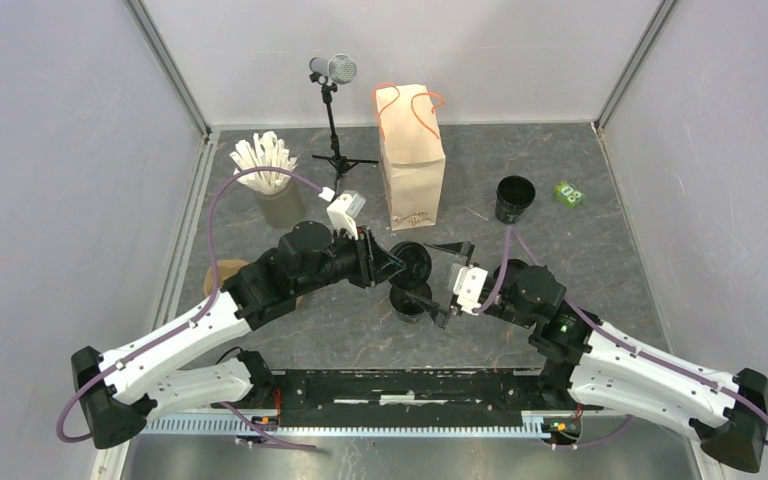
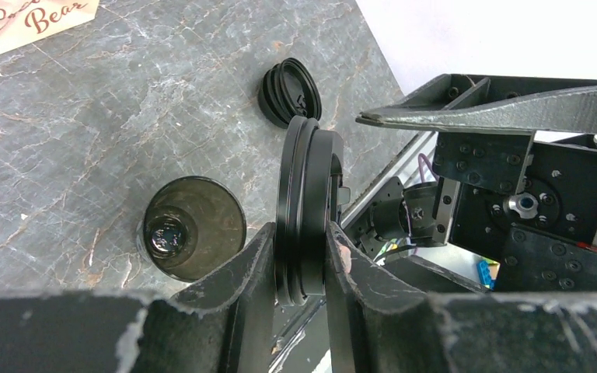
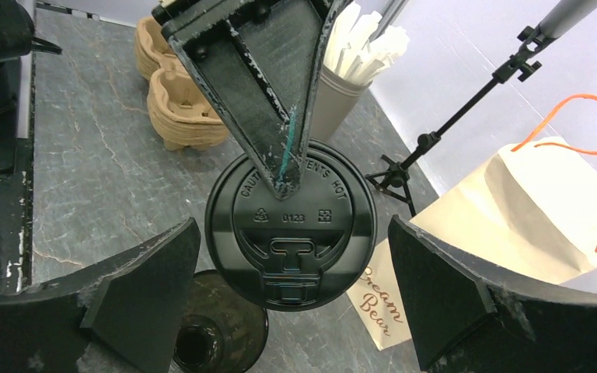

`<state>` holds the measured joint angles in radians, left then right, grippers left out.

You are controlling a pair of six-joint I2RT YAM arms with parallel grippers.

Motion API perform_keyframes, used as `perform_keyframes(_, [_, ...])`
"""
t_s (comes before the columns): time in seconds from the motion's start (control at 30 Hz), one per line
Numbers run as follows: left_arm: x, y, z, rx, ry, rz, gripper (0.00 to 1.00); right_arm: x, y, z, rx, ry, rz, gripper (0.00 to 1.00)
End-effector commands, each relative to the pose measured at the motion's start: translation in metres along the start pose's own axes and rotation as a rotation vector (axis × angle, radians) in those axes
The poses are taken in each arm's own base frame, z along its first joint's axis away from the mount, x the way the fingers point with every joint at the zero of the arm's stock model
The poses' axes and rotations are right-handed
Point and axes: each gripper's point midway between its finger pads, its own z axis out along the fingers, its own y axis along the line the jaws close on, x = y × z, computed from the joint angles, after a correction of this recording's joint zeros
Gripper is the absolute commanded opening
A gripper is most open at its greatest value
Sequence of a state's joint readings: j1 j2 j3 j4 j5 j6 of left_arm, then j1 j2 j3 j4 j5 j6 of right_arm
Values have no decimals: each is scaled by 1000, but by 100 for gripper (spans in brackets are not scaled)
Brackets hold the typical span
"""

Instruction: Pack the takeout coffee

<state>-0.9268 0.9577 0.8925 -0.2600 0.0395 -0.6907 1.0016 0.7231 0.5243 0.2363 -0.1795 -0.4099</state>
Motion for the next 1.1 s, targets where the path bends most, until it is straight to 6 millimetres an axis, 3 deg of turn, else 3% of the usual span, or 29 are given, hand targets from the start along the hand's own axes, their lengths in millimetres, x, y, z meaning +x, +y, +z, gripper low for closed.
perform_keyframes(0.0, [-2, -13, -7, 58, 4, -34, 34, -5, -10, 0, 48, -12, -41, 98])
perform_keyframes(0.37, [-1, -17, -10, 79, 12, -31, 34, -1, 4, 4, -7, 9, -48, 98])
perform_keyframes(0.73, [6, -17, -8, 90, 38, -27, 33, 0, -10, -1, 77, 27, -50, 98])
perform_keyframes(0.97, [7, -18, -8, 98, 45, -16, 34, -1, -4, 1, 44, 16, -40, 95])
perform_keyframes(1.07, [8, -19, -8, 106, 55, -7, 34, 0, -4, 2, 44, 22, -34, 98])
